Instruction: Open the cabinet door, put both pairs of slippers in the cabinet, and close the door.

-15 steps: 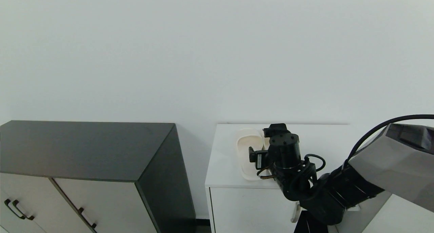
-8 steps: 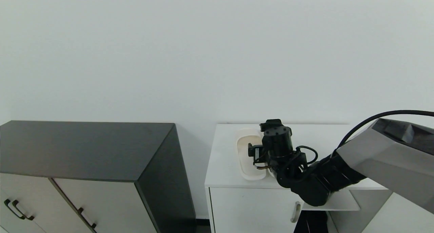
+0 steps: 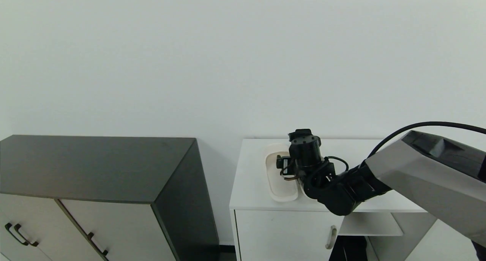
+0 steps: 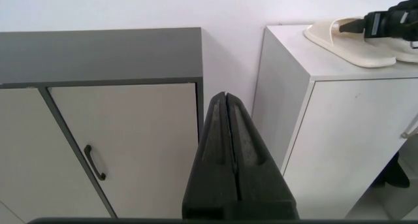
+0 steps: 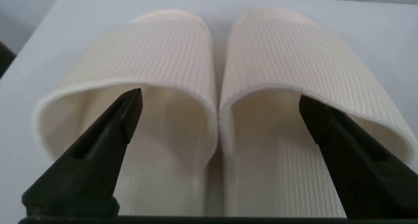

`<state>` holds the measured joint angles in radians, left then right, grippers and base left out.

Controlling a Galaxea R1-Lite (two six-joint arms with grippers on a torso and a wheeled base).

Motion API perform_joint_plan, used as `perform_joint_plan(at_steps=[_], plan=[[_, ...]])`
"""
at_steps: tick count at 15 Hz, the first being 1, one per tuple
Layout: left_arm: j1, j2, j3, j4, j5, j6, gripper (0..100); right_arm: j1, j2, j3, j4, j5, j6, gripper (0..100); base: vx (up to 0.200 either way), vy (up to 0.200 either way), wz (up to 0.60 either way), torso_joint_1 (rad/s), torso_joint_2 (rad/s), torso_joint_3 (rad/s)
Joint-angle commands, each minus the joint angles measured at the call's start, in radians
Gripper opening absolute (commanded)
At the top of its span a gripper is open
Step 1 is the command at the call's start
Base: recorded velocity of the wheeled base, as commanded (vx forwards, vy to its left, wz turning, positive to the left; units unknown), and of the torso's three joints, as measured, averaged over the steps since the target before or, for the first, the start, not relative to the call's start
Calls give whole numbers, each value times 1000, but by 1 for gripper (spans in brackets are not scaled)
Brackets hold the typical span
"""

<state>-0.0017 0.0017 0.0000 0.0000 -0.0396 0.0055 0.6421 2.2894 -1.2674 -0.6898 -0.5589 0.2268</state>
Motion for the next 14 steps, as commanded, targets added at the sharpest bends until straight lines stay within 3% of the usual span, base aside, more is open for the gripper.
perform_joint_plan(at_steps=[1,2,3,14], plan=[[0,0,0,0,0,-1,0,-10,30,-23,-2,-1,0,100,0,0,0,0,0,0],[0,0,0,0,0,1,0,-13,38,-33,-2,1,0,100,0,0,0,0,0,0],[0,0,0,0,0,1,0,-13,44,-40,-2,-1,0,0,0,0,0,0,0,0],[0,0,0,0,0,-1,0,16,-48,17,-4,-4,-1,0,0,0,0,0,0,0]])
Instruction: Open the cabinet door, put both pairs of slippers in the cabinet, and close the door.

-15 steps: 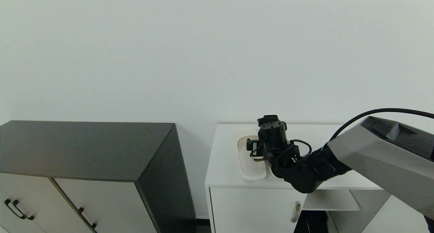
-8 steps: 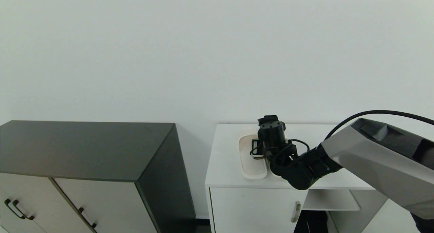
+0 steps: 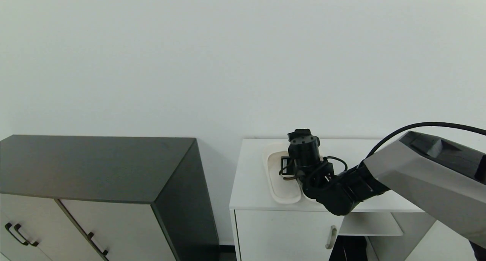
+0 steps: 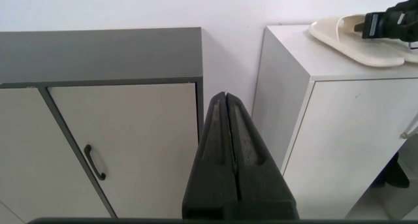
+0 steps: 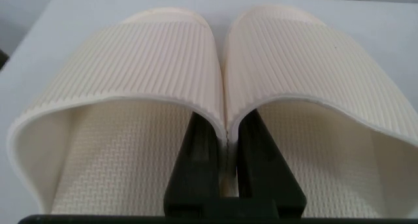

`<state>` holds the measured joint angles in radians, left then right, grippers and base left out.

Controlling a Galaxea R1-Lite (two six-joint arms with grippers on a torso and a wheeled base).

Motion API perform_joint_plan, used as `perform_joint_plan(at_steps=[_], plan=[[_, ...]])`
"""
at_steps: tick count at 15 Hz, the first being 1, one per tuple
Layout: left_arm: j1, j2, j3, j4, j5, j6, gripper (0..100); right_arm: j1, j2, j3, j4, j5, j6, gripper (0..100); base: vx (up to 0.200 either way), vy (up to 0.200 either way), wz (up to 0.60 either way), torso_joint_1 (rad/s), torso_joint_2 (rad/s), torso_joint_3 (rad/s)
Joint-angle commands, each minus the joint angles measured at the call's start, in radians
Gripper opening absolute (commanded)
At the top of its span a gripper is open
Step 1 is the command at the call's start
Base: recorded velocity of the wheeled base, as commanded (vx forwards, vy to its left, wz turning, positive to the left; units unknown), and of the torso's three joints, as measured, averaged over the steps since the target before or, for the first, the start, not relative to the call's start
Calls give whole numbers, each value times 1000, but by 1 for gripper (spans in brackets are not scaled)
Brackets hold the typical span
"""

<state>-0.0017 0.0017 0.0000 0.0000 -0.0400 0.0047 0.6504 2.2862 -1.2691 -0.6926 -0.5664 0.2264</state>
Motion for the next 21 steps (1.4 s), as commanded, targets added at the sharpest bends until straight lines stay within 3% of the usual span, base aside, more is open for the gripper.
perform_joint_plan(at_steps=[1,10,21], plan=[[0,0,0,0,0,0,0,20,-96,53,-1,6,-1,0,0,0,0,0,0,0],[0,0,0,0,0,0,0,184,-513,591,-58,83,4,0,0,0,0,0,0,0],[0,0,0,0,0,-2,0,210,-508,606,-59,74,39,0,0,0,0,0,0,0]])
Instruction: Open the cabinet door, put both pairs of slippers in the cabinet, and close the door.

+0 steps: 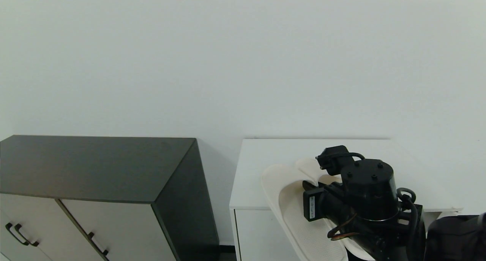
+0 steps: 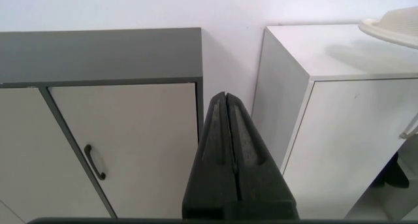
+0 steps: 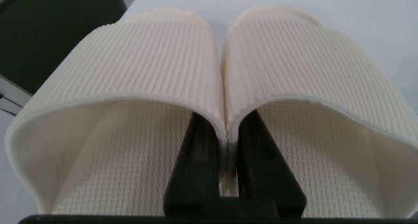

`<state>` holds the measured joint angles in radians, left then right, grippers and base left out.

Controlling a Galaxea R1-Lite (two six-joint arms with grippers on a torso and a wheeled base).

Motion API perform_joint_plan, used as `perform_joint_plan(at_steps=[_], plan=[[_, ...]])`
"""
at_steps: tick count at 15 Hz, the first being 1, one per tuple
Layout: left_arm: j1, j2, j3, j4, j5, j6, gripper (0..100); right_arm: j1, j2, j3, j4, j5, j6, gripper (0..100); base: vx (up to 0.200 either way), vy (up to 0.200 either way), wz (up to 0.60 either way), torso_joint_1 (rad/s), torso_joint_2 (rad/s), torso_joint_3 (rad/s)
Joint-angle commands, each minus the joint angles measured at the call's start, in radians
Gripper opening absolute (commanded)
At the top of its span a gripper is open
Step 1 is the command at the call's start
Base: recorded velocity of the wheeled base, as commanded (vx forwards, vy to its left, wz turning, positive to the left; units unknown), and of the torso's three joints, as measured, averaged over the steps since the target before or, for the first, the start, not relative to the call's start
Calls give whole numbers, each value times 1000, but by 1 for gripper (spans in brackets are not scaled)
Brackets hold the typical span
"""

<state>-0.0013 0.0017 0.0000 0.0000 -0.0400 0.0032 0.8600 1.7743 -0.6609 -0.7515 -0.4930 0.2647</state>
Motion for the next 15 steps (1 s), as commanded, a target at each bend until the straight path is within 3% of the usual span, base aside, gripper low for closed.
perform_joint_plan(at_steps=[1,14,15], plan=[[0,0,0,0,0,0,0,1,4,-2,-3,-1,1,0,-200,0,0,7,2,2],[0,0,0,0,2,-2,0,-6,4,10,-16,2,2,0,-200,0,0,1,4,3],[0,0,0,0,2,-3,0,-7,4,10,-16,4,2,0,0,0,0,0,0,0]])
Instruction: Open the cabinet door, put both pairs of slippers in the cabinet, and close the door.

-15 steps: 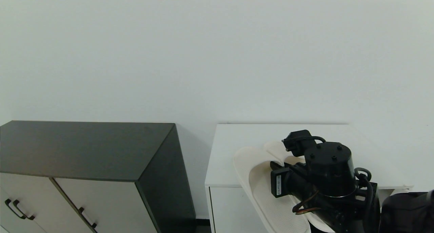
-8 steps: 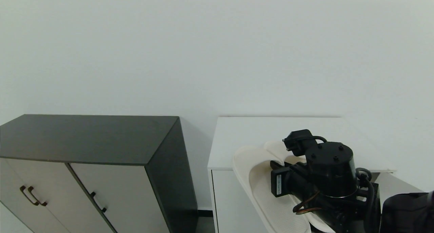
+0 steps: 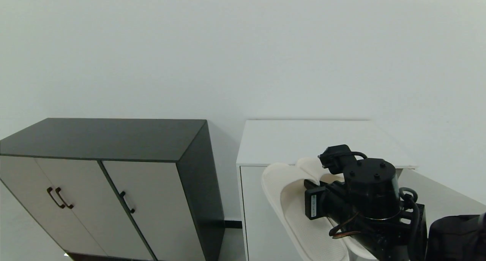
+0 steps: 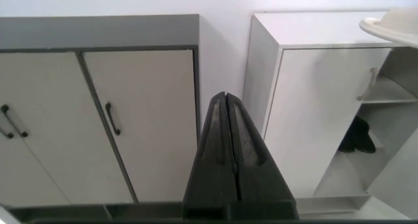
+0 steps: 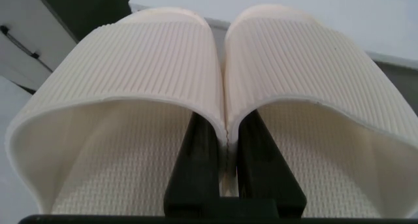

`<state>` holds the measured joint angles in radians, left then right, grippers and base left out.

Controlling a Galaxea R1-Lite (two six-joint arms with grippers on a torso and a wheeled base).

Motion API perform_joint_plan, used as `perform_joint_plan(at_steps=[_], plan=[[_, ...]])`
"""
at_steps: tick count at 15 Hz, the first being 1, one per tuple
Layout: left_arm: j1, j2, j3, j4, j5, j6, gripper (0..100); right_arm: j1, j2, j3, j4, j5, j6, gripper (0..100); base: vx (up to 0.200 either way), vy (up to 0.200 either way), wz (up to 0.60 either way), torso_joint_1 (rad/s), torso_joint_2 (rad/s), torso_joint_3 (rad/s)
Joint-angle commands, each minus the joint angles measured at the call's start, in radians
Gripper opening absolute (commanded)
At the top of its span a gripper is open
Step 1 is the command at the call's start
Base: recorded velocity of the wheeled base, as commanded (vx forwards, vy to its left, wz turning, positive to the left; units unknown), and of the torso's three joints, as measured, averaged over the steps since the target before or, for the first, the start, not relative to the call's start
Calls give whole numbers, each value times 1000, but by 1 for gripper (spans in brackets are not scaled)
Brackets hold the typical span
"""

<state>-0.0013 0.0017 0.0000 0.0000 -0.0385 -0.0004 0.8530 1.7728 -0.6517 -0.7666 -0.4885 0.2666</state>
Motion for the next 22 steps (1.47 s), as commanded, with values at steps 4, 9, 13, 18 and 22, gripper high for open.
perform_joint_plan(at_steps=[4,9,13,18,22], plan=[[0,0,0,0,0,-1,0,-3,7,3,0,-4,0,0,0,0,0,0,0,0],[0,0,0,0,0,-1,0,-25,11,4,0,1,-1,0,0,0,0,0,0,0],[0,0,0,0,0,2,0,-26,11,4,-11,-1,-3,0,0,0,0,0,0,0],[0,0,0,0,0,2,0,-26,11,4,-19,-2,-6,0,0,-160,0,-2,2,5],[0,0,0,0,0,2,0,-26,11,12,-23,-4,-7,0,0,-200,0,2,4,4]])
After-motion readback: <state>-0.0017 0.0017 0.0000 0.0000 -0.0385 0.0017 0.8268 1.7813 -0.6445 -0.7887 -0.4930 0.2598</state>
